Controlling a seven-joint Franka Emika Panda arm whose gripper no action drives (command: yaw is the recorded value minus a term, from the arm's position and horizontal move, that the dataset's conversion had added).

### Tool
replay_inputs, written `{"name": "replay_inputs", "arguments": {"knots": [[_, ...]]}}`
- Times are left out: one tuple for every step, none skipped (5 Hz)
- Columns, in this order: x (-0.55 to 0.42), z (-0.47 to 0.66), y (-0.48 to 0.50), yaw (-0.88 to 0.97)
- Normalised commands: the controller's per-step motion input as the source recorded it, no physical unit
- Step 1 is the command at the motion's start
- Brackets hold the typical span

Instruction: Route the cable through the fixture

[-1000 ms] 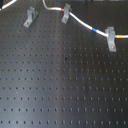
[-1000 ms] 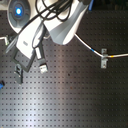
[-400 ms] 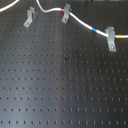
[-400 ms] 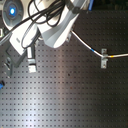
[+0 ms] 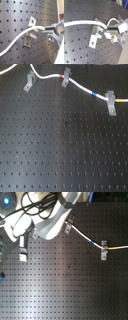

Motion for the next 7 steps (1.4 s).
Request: {"name": "replay_inputs", "arguments": {"knots": [[-0.047, 0.34, 0.366, 0.29], [-0.068, 0.44, 0.192, 0.15], [0.11, 0.45, 0.126, 0.14], [-0.023, 0.44, 0.048, 0.05], [0.001, 0.5, 0.006, 0.0], [-0.176, 0.55, -0.035, -0.09], [-0.138, 0.32, -0.008, -0.08]]}}
